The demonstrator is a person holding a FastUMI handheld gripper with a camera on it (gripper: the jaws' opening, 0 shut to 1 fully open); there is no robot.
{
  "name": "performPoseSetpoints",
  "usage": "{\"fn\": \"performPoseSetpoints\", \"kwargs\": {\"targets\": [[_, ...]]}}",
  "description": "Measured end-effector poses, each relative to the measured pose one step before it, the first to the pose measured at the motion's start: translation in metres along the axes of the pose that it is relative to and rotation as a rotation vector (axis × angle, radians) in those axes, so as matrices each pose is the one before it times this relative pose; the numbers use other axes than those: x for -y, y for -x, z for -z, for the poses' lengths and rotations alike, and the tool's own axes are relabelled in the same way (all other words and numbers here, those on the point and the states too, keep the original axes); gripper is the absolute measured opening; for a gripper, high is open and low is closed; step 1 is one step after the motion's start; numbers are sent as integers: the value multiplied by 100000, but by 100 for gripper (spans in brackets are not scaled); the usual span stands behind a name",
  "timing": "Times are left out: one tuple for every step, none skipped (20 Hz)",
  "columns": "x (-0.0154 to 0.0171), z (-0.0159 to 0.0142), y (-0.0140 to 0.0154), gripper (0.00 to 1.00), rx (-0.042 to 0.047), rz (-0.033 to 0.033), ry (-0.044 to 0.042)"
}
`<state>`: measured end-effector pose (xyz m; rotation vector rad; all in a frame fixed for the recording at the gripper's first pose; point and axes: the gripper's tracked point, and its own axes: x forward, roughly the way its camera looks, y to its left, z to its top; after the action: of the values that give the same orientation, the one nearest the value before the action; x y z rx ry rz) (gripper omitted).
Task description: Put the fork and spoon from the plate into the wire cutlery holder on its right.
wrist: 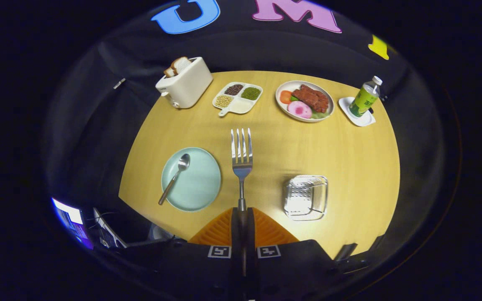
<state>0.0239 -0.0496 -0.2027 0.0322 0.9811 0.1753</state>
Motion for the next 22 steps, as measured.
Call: {"fn": "performPoseSetpoints", "kwargs": {"targets": [[1695,1088,906,8,-6244,1357,1224],[1861,849,531,8,-4985,2551,1828],[1707,1189,501,8,-6363,2217,2920],[1326,1123,-85,8,-6590,2416,2528],[898,683,-356,8,-5335,2227,2833],[591,804,-341,8,-6537,955,3312],[468,579,-488,8,-5909,725,2076],[290,327,-642,8,-5656,858,1482],[305,199,-434,8,-5507,1347,1537],[508,-20,-574,8,-4830,2058,1533],[394,-273,-618,8,-4492,1862,1027],[274,-378,-520,8,-3761,1410,578],[251,-300,-469,8,-3835,944,547],[196,-414,-243,8,-3380,784,532],[-29,-371,-279,8,-3420,405,915],[68,-434,-200,8,-2775,1041,871],[55,-360,-320,8,-2910,969,1217],[159,-487,-338,8,-2548,1162,874],[120,-241,-254,8,-2721,833,779],[167,-439,-290,8,-1923,777,498],[-45,-454,-327,8,-1410,276,-1],[-84,-251,-287,8,-1110,-207,-54]]}}
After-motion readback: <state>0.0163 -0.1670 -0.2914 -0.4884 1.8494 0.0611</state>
